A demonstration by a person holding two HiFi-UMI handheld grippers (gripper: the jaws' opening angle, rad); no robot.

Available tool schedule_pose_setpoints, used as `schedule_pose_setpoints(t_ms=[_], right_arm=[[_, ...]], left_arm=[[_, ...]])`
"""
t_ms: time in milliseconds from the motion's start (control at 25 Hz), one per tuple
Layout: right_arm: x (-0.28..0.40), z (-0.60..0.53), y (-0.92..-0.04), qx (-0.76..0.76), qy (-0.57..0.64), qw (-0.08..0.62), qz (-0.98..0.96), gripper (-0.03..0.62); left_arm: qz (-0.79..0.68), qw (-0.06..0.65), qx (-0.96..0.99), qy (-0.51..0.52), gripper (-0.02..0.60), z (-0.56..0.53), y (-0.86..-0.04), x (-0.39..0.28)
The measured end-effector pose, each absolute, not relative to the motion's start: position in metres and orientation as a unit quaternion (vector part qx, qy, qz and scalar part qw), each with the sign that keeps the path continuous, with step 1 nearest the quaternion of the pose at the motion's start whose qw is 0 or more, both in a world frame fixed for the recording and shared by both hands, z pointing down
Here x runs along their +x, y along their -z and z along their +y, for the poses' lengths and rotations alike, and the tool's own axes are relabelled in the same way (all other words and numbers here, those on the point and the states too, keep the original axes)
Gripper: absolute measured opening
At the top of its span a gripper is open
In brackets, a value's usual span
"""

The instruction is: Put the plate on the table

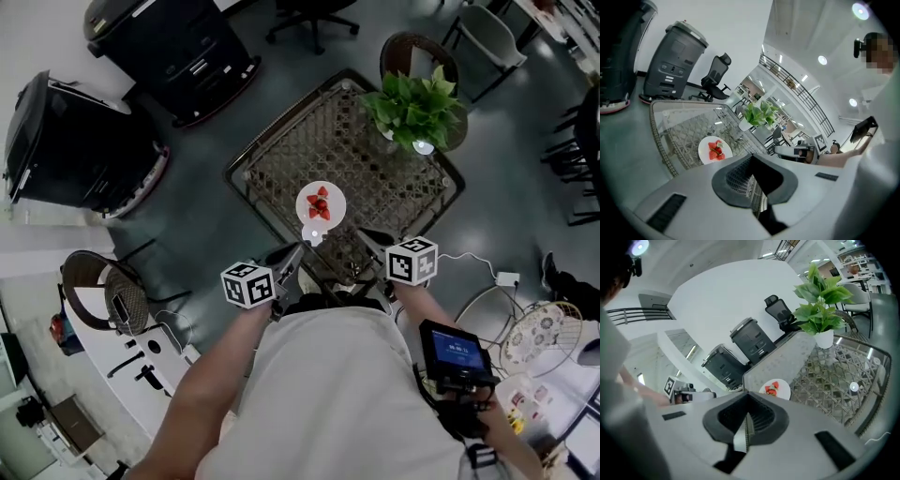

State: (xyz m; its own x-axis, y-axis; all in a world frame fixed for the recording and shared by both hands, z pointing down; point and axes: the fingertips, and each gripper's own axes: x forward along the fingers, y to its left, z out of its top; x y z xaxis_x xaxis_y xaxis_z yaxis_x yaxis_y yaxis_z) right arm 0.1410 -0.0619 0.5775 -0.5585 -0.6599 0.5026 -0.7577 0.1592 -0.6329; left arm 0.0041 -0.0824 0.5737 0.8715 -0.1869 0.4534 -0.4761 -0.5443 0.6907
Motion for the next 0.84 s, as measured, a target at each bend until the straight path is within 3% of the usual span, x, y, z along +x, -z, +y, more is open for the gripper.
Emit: schedule_pose_setpoints(t_ms=[840], right_arm=[[0.132,-0.067,-0.561,0.478,-0.424,0.037,-0.769,0.005]], left_arm=[[-0.159,0.377,0.896,-0.172,0.005,-0.109,-0.546,0.005]])
